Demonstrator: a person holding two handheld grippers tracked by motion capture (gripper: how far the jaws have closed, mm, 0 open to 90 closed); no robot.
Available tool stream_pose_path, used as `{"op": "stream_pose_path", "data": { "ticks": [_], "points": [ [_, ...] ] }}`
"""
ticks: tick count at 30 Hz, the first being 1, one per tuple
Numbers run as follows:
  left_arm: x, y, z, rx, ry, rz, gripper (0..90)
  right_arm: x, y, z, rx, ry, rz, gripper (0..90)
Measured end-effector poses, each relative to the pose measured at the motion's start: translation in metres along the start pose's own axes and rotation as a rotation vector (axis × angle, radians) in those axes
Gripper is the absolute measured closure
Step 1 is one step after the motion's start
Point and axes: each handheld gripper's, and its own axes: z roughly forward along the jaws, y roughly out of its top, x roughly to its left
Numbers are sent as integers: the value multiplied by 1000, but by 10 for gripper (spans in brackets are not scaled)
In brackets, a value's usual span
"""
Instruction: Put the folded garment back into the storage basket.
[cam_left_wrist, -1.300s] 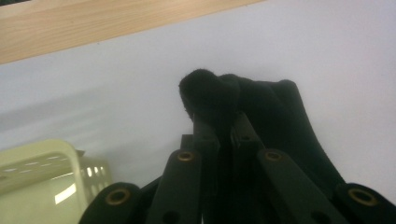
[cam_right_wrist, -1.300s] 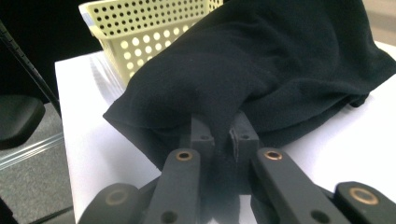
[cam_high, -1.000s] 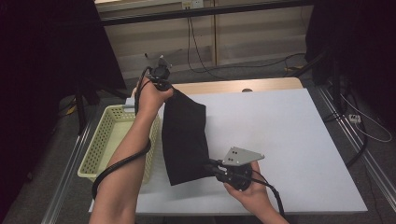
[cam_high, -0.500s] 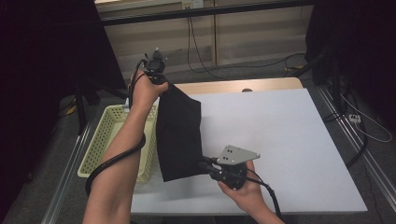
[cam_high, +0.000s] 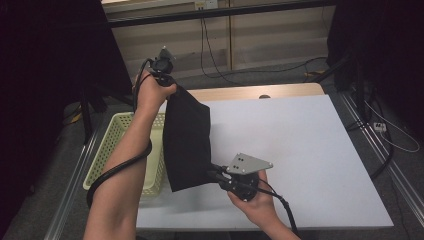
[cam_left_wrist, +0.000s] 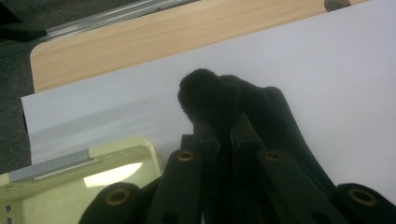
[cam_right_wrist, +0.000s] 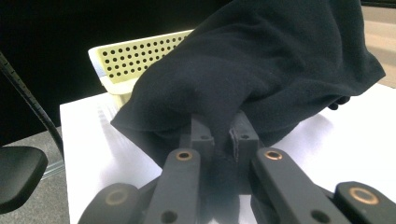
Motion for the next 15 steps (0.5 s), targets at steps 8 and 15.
{"op": "stream_pose_path", "data": {
  "ticks": [8, 15],
  "points": [
    [6, 1, -7, 0, 8, -9, 844, 2, 2, 4, -14, 10, 2, 838],
    [7, 4, -12, 4, 13, -10, 844, 4, 6, 7, -28, 19, 6, 838]
  ]
}}
